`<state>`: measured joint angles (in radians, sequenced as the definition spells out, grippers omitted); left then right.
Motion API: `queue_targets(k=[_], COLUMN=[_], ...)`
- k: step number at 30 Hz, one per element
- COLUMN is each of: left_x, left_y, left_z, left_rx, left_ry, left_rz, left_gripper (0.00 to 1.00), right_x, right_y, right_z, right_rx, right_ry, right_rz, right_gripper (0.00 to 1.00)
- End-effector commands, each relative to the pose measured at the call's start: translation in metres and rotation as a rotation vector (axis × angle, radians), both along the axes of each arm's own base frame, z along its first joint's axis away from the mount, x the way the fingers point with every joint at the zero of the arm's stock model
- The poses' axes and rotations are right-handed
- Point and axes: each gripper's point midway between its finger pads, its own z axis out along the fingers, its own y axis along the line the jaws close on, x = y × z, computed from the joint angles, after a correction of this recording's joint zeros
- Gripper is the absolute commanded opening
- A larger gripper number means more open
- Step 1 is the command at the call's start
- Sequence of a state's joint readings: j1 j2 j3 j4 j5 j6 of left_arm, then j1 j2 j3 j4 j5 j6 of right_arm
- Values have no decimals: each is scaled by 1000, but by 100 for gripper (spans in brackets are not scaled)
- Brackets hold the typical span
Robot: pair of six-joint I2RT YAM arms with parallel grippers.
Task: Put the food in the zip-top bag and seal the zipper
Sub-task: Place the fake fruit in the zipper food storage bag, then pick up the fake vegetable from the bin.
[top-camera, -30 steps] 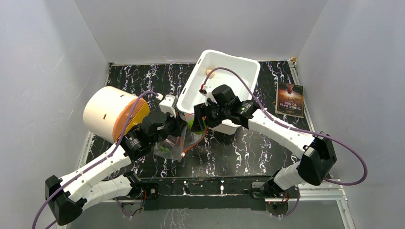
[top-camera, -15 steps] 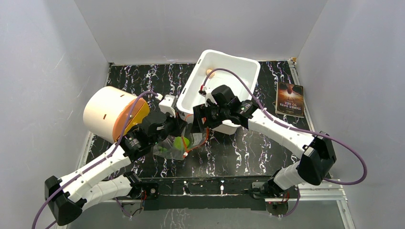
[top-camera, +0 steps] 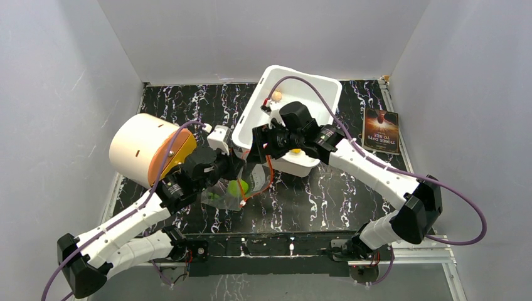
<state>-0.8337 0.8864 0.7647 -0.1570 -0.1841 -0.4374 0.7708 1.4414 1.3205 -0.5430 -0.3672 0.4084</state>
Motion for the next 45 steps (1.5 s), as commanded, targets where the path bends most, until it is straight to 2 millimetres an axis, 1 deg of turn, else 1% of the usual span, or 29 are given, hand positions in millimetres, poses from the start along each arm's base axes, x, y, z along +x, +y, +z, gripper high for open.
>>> queue_targets(k=[1,5,12,15,22,23,25,29,36,40,45], left_x=[0,1,-1,-1,-2,-3,-3,-3,-2,-2,-1], left_y=[3,4,7,9,12,12,13,14,14,12,12], left_z=[6,3,1,2,1,2,1,1,0,1,2], left_rx=[-15,-4,19,26,31,32,37,50,42,43,54], left_ry=[-37,-40,-53,-57,-65,-67,-68,-71,-67,-65,-66], left_rz=[6,4,-6,-10,-6,-8,-10,-10,-3,-8,-8], left_gripper=[0,0,0,0,0,0,0,0,0,0,0], right_x=[33,65,131,157,213,221,236,261,302,322,343], right_y=[-4,-15,-42,-51,-66,-65,-66,-68,-78,-77,-73], right_z=[56,65,59,52,17,2,-18,-37,-62,-77,-76], right_rx=[82,66,-85,-154,-297,-321,-349,-365,-388,-398,-353], right_ry=[-185,-281,-458,-499,-534,-523,-506,-487,-489,-489,-516], right_rz=[-96,-222,-440,-508,-620,-623,-635,-662,-721,-726,-737], right_gripper=[71,70,69,69,69,69,69,68,63,61,60])
